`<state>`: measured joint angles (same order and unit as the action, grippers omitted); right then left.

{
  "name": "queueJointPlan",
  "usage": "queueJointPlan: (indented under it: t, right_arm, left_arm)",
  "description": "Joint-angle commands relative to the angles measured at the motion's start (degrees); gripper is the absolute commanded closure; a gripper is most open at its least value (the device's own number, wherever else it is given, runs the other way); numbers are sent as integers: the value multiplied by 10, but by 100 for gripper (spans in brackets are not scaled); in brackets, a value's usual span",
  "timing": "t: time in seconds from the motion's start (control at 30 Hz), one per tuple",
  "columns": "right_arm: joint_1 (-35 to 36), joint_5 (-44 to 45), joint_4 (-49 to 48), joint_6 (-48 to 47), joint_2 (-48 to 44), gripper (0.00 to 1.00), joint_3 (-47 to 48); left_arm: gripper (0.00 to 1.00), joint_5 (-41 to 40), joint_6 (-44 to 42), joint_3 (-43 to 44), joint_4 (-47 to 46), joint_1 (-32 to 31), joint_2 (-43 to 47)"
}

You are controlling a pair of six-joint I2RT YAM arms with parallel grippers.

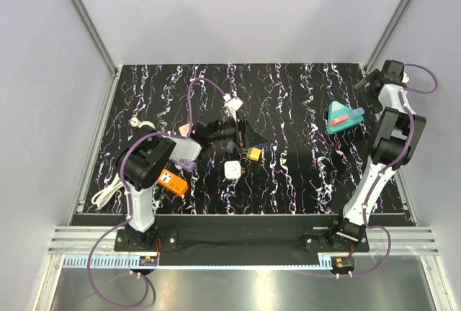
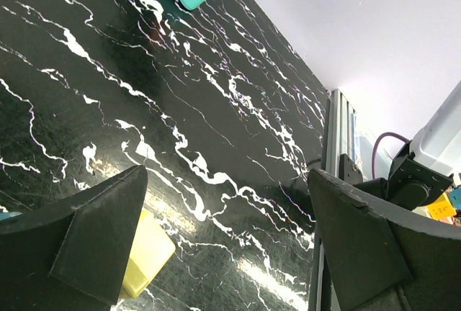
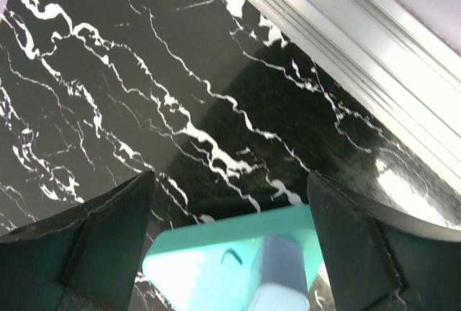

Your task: Pull the plug off the socket

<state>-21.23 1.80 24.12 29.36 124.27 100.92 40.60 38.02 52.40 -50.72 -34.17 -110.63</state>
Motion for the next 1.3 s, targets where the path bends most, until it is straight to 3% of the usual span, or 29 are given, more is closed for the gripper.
queueJointPlan:
  t: [0.0, 0.27, 0.37, 0.67, 1.07, 1.27]
  right_arm:
    - [-2, -16, 19, -6, 22, 7, 43]
    - [-1, -63, 30, -4, 39, 11, 30]
    - [-1, -72, 30, -4, 32, 17, 16]
    - [14, -109, 21, 11, -19, 25, -91]
    - [87, -149, -118, 36, -266, 24, -443]
    - [89, -142, -166, 58, -362, 19, -549]
  left_arm:
    - [1, 15, -5, -2, -47, 0, 17]
    - [1, 18, -1, -4, -53, 1, 16]
    - [1, 18, -1, -3, -54, 0, 16]
    - [1, 20, 7, -7, -61, 0, 16]
    - [1, 4, 41, -14, -36, -11, 50]
    - [1, -141, 36, -22, 148, -66, 127]
